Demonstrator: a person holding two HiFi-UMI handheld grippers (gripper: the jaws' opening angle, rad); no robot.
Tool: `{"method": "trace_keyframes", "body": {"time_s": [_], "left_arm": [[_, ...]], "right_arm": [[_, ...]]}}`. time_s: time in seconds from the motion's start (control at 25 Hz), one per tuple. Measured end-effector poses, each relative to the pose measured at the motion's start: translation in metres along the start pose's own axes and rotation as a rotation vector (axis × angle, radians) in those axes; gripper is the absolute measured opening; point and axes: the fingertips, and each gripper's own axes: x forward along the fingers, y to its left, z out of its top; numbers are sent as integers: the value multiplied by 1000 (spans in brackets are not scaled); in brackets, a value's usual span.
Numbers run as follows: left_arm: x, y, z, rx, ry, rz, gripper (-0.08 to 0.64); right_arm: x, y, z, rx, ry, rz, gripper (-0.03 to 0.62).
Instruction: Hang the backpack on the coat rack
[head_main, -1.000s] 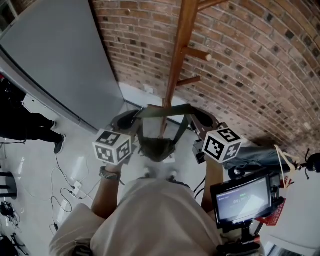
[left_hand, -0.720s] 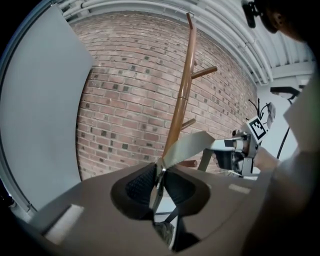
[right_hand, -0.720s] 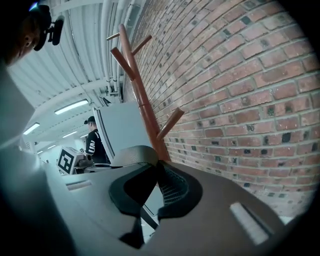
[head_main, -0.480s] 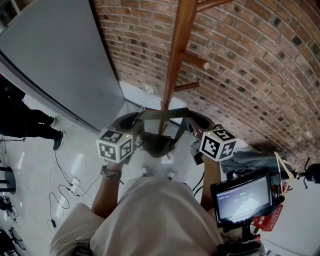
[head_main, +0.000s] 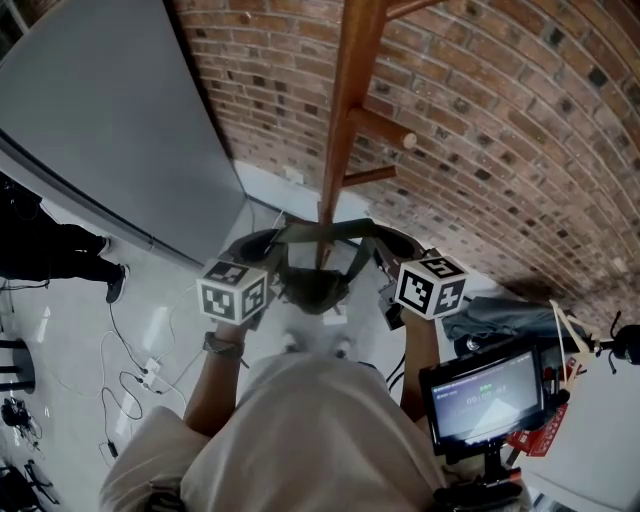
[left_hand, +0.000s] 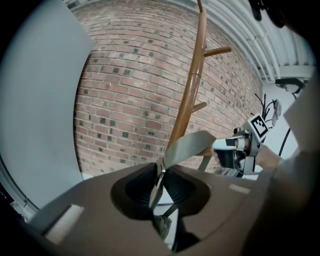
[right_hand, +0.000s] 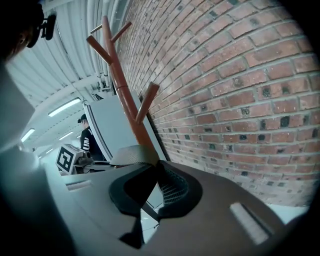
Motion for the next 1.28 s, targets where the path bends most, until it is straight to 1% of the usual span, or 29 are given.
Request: {"method": "trace_keyframes", "body": {"time_s": [0.32,0.6,1.28], "left_arm": [[7,-4,-14,2,43,-17,52],[13,-6,-33,4,94,-18,54],[20,-18,-56,-13,145,-46,63]], "right_arm": [[2,-6,-14,32,22,-7,9],[8,-8,-33,48,67,-4,10],[22,-4,-61,66,134,24,11]]}}
